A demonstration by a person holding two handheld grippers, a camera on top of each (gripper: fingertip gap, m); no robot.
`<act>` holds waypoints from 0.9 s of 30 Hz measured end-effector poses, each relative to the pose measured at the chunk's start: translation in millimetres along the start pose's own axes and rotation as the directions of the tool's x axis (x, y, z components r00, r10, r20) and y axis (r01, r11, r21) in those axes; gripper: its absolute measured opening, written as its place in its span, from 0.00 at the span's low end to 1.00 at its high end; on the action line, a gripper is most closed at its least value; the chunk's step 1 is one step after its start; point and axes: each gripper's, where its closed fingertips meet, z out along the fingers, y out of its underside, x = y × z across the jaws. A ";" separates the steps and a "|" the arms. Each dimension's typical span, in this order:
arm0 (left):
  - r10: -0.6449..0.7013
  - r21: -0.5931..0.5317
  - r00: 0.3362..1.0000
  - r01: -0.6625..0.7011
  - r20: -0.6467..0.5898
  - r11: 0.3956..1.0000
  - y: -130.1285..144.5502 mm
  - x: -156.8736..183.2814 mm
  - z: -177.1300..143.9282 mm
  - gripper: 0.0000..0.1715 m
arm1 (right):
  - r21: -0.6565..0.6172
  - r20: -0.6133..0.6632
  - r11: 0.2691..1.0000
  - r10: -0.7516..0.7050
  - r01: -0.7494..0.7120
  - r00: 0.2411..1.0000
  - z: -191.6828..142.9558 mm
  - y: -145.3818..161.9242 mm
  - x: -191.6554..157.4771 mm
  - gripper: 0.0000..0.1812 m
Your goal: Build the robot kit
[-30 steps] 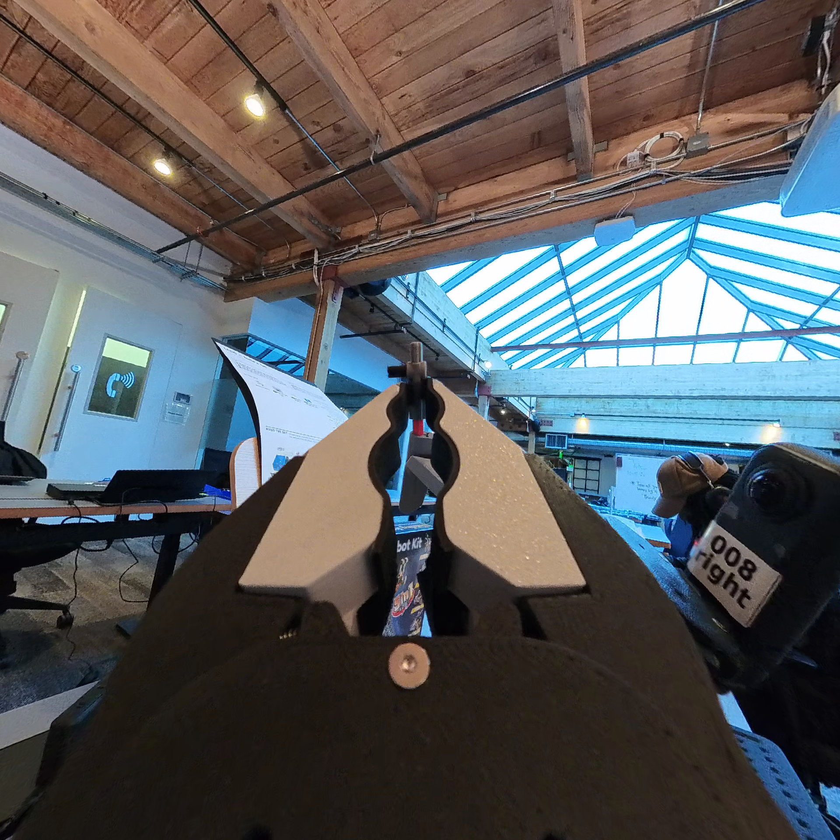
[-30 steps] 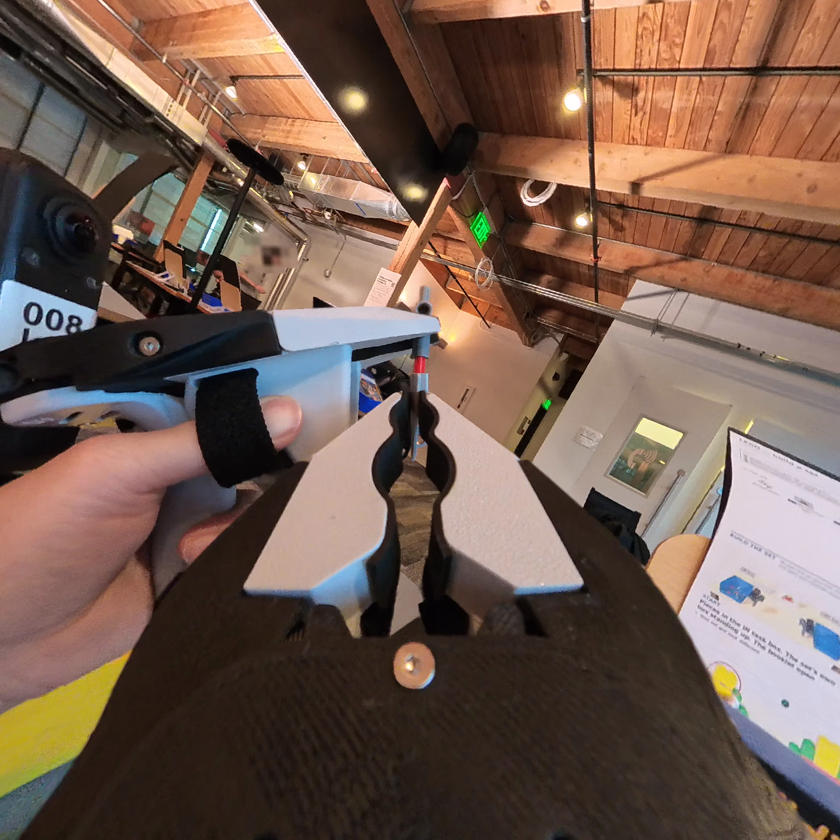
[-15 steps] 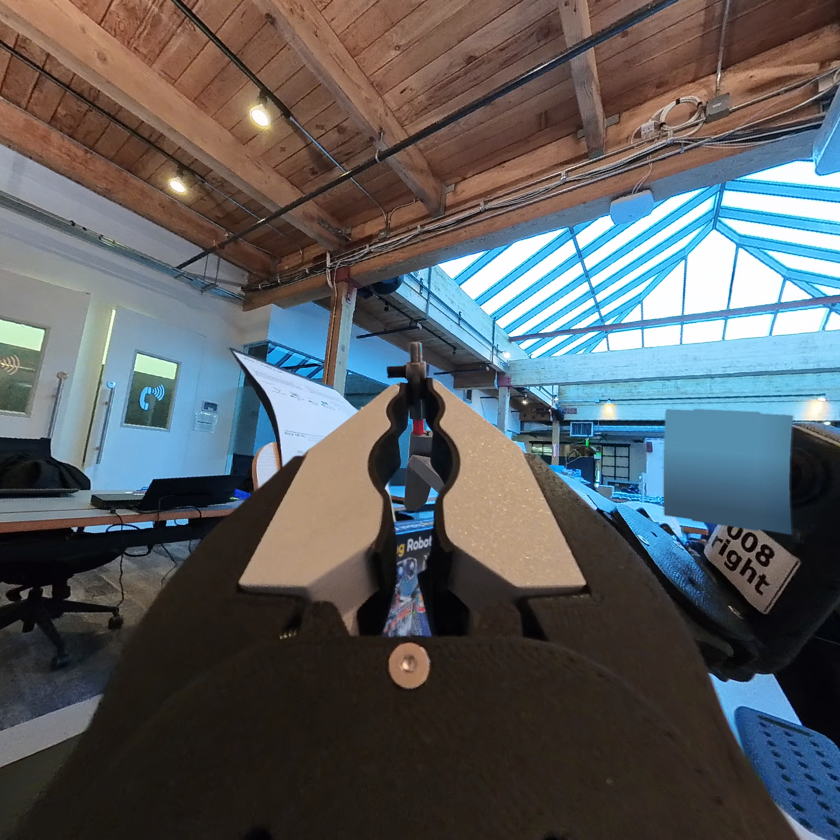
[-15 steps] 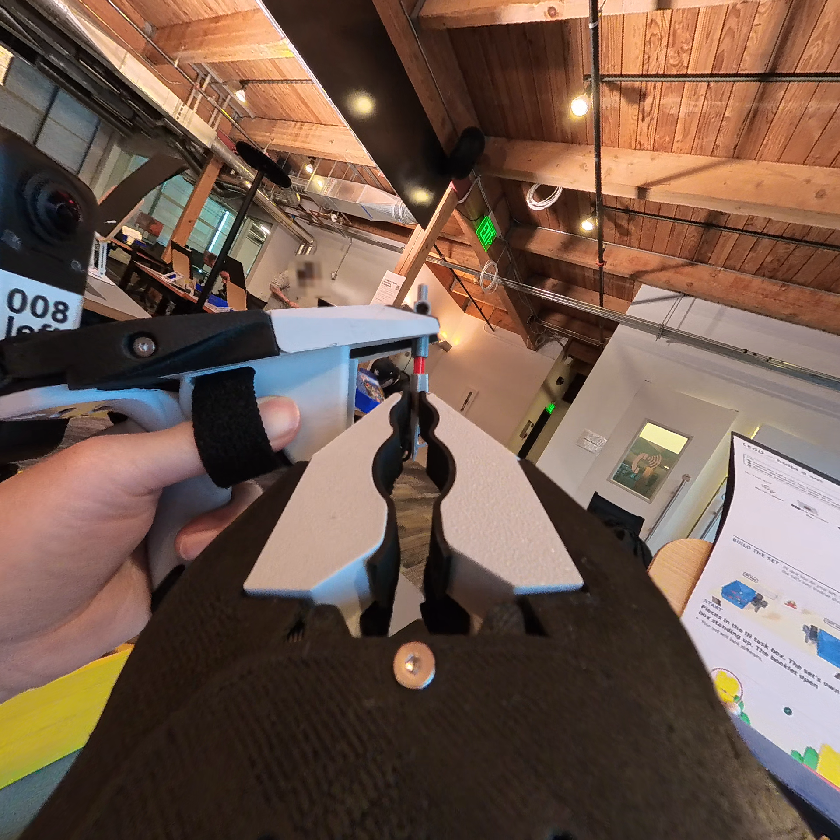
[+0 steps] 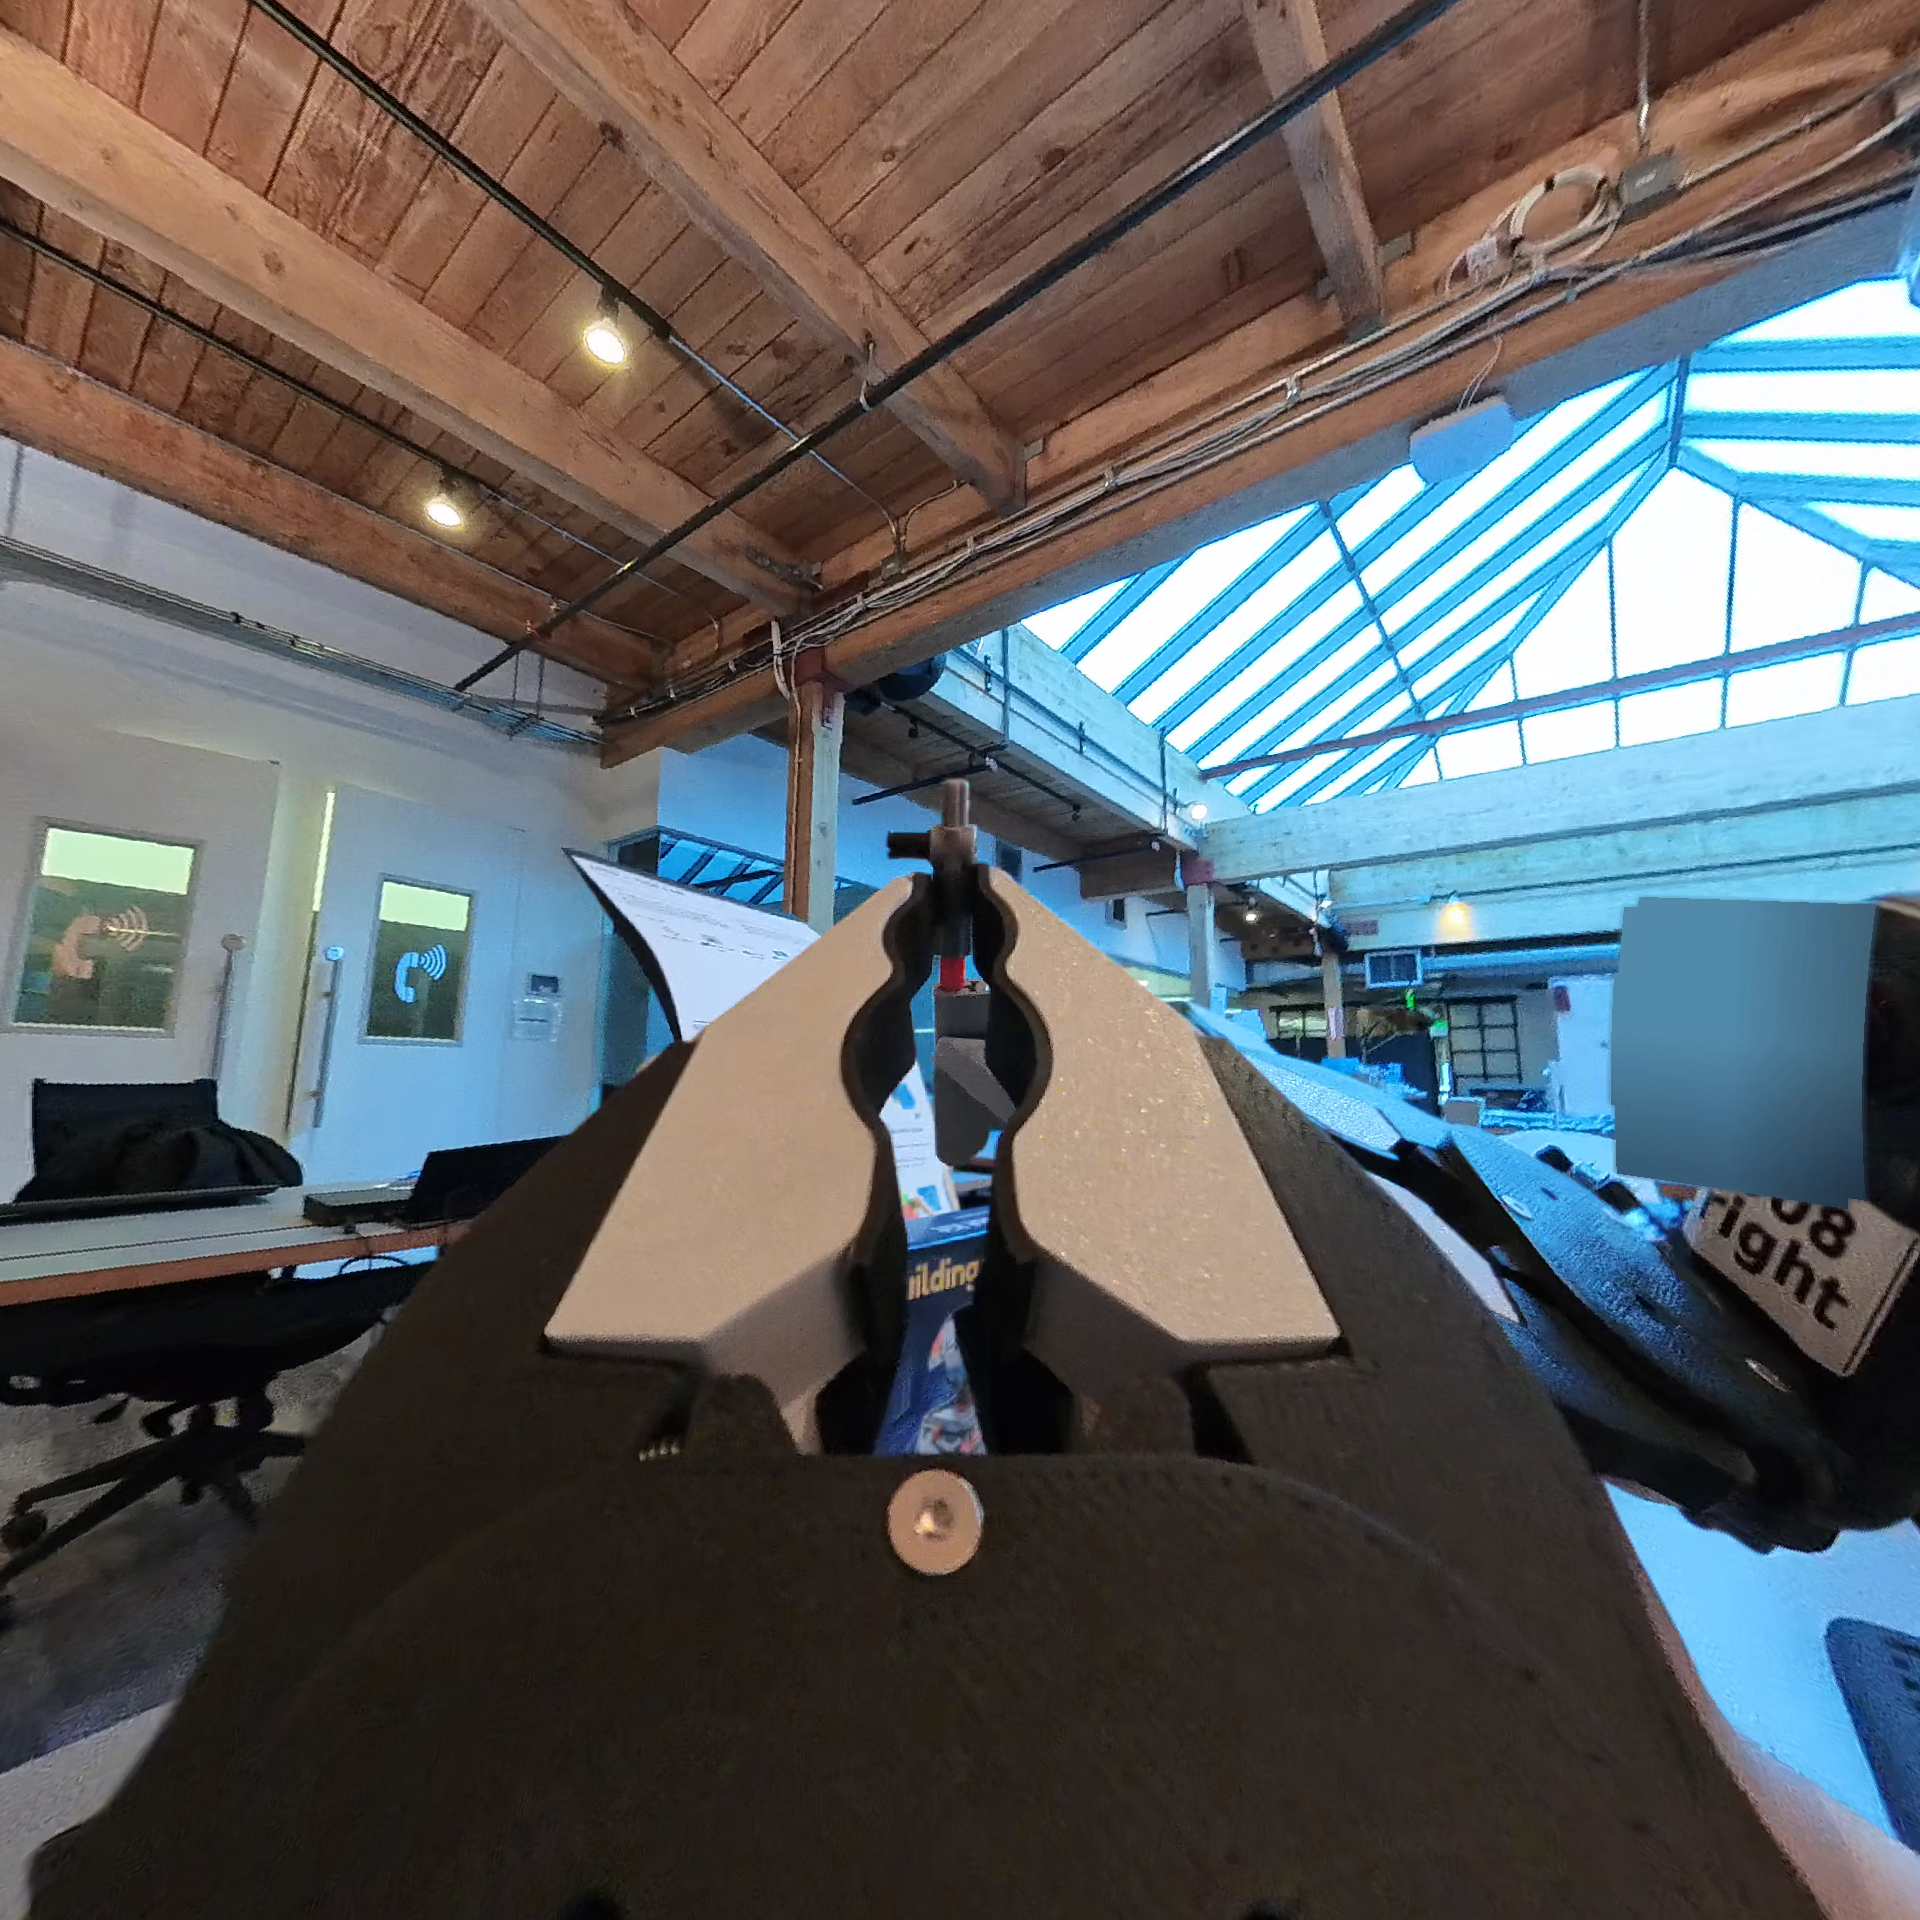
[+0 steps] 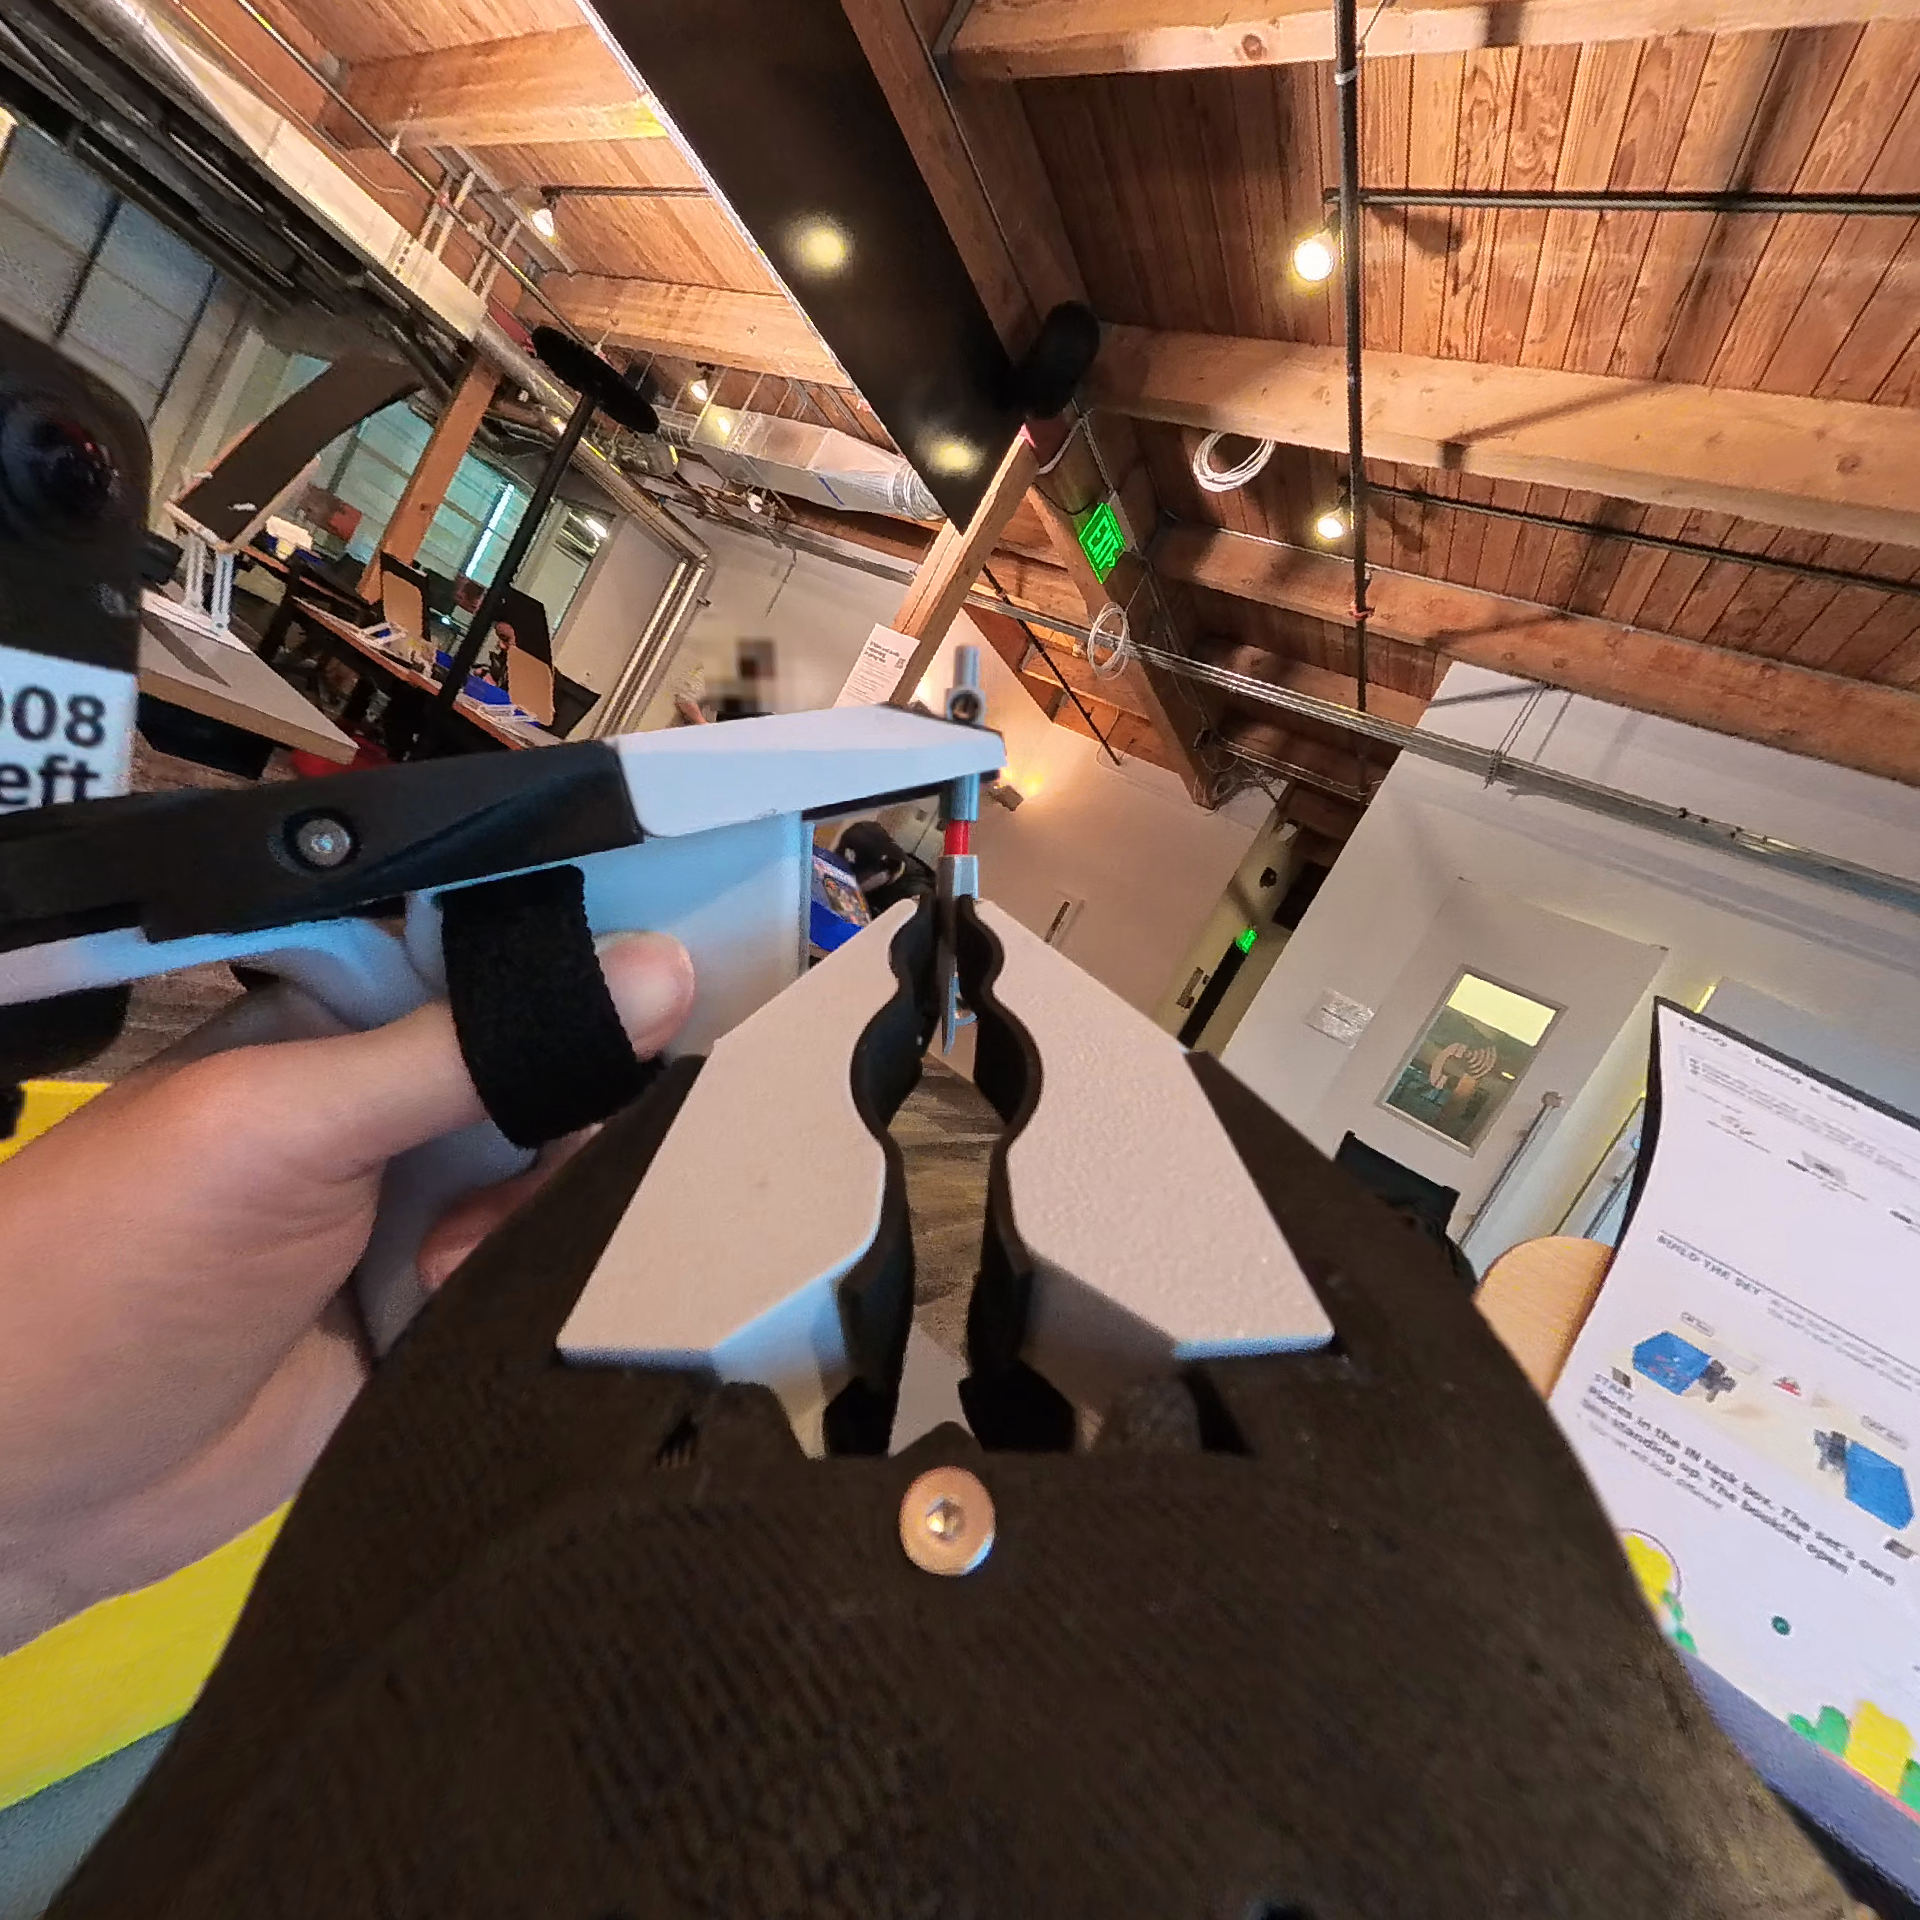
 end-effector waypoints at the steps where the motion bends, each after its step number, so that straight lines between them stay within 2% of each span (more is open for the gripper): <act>1: -0.006 0.009 1.000 0.006 -0.001 1.000 0.0 -0.1 -0.3 0.03 | -0.001 -0.002 1.000 0.009 -0.009 1.000 0.1 0.2 0.1 0.00; 9: 0.049 0.009 0.999 -0.049 0.018 0.999 0.0 0.0 -0.8 0.03 | -0.002 0.009 0.996 0.091 -0.091 0.996 0.6 0.3 -1.0 0.00; 16: -0.137 0.031 0.990 0.138 -0.019 0.990 1.4 -2.6 -0.1 0.04 | 0.006 0.012 0.998 0.056 -0.056 0.998 0.3 1.3 0.1 0.00; 19: -0.117 0.040 0.993 0.117 -0.001 0.992 3.0 -4.3 -0.9 0.03 | -0.011 0.011 0.996 0.087 -0.087 0.996 1.3 3.5 -0.4 0.00; 23: 0.024 0.033 0.999 -0.025 0.035 0.999 1.4 -2.6 -2.6 0.03 | -0.017 0.023 0.993 0.114 -0.113 0.993 1.6 1.7 -2.3 0.00; 27: 0.075 0.033 0.996 -0.076 0.039 0.997 -1.1 0.9 -2.9 0.03 | -0.007 0.024 0.995 0.099 -0.099 0.995 0.5 -1.3 -2.4 0.00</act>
